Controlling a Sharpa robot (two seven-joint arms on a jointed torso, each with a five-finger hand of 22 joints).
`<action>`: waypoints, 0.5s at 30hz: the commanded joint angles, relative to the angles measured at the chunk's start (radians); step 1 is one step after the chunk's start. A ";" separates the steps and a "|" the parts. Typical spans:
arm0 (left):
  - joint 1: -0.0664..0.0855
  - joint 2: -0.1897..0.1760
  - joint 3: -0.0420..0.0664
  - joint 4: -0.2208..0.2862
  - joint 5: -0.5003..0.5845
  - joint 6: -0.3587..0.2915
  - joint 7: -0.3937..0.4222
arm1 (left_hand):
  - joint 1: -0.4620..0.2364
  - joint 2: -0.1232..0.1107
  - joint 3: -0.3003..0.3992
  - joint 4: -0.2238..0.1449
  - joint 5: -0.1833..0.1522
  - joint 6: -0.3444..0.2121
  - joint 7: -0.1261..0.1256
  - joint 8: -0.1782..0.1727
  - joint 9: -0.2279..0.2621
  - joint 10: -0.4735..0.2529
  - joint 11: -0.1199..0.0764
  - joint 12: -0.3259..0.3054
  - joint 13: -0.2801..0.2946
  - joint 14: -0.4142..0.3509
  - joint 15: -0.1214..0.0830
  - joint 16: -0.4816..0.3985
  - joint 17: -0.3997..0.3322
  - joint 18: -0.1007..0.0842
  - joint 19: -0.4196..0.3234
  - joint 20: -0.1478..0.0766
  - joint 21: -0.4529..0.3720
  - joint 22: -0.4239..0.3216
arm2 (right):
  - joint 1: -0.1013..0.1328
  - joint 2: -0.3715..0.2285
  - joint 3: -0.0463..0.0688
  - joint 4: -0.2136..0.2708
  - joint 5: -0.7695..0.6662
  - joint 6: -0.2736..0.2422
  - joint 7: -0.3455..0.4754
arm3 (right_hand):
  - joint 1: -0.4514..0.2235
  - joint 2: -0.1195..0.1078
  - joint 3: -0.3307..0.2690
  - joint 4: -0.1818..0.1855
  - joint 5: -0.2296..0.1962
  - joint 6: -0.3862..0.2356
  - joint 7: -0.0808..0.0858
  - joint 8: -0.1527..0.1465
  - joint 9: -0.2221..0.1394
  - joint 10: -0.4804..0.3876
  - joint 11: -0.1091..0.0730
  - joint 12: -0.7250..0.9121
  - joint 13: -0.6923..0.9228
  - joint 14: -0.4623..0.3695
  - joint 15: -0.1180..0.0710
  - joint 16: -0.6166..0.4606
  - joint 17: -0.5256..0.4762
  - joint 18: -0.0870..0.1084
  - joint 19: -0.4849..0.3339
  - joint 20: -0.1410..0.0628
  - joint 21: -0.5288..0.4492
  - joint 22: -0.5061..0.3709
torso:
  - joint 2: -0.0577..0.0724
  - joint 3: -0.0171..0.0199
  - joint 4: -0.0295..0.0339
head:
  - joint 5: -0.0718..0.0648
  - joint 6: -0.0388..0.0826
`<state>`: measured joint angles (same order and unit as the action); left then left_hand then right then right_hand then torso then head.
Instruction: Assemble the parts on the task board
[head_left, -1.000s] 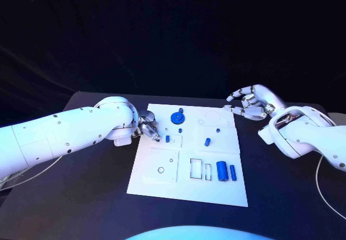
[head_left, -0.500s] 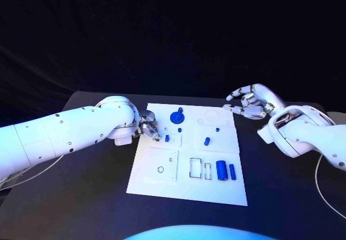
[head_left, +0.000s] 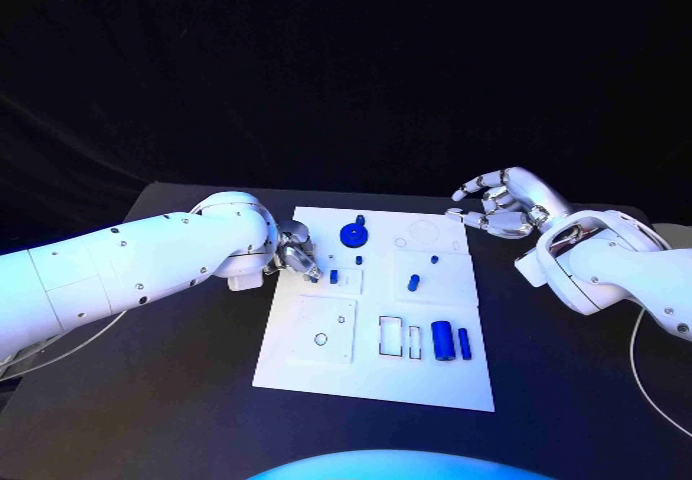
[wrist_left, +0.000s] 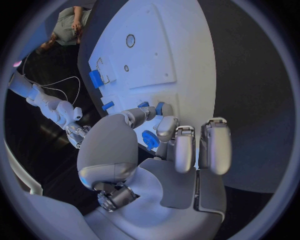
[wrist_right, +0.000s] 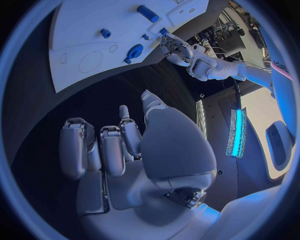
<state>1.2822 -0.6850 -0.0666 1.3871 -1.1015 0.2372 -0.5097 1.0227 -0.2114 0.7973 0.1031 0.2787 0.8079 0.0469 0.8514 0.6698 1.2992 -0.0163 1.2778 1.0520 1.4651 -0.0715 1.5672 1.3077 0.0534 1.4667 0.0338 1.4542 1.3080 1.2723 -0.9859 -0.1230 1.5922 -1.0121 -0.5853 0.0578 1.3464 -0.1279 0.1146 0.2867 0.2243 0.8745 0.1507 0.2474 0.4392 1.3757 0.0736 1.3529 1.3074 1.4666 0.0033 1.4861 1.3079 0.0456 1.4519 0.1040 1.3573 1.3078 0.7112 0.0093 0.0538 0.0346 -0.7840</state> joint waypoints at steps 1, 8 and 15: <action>-0.005 0.001 -0.004 0.000 -0.005 0.028 -0.002 | -0.017 -0.003 -0.027 0.018 -0.008 0.006 0.003 -0.007 -0.006 -0.001 -0.004 0.001 0.003 0.106 -0.007 0.004 0.263 -0.008 0.016 -0.005 0.005 0.053 | 0.000 -0.001 0.000 0.002 -0.004 0.009 0.008 | -0.010 0.000 -0.004 0.000 0.007 -0.006 0.002 0.002 0.001 -0.006 -0.004 -0.006 0.032 0.050 -0.008 -0.004 0.024 0.009 -0.003 -0.003 -0.004 0.120 | 0.000 0.0000 -0.0003 | 0.000 0.000; -0.005 -0.004 -0.003 0.000 -0.008 0.021 -0.003 | -0.040 -0.012 -0.094 0.070 -0.007 0.015 0.004 -0.010 -0.016 -0.002 -0.003 0.002 0.004 0.106 -0.006 0.004 0.263 -0.008 0.017 -0.005 0.003 0.053 | 0.000 -0.002 0.000 0.002 -0.004 0.008 0.008 | -0.011 0.000 -0.004 0.000 0.006 -0.007 0.002 0.002 0.001 -0.007 -0.004 -0.007 0.031 0.050 -0.008 -0.004 0.023 0.009 -0.003 -0.003 -0.006 0.119 | 0.001 0.0001 -0.0007 | -0.002 0.000; -0.005 -0.008 0.000 0.000 -0.009 0.006 -0.002 | -0.045 -0.014 -0.134 0.101 -0.006 0.018 0.005 -0.009 -0.020 -0.003 -0.003 0.003 0.005 0.106 -0.006 0.004 0.263 -0.007 0.017 -0.006 0.002 0.052 | 0.000 -0.002 0.000 0.002 -0.004 0.007 0.009 | -0.011 0.000 -0.004 0.000 0.006 -0.007 0.002 0.002 0.001 -0.007 -0.004 -0.007 0.031 0.050 -0.008 -0.004 0.023 0.009 -0.003 -0.003 -0.006 0.119 | 0.001 -0.0003 -0.0007 | -0.004 0.000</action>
<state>1.2803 -0.6926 -0.0660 1.3863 -1.1054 0.2360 -0.5094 0.9850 -0.2256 0.6632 0.2081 0.2750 0.8222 0.0480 0.8436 0.6498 1.2992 -0.0162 1.2778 1.0554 1.4651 -0.0714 1.5672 1.3076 0.0534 1.4667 0.0338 1.4542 1.3079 1.2723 -0.9878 -0.1230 1.5927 -1.0121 -0.5855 0.0583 1.3464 -0.1279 0.1146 0.2867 0.2243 0.8745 0.1507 0.2474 0.4391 1.3719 0.0698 1.3518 1.3073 1.4666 0.0033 1.4861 1.3077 0.0455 1.4519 0.1040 1.3557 1.3076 0.7119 0.0093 0.0530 0.0314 -0.7833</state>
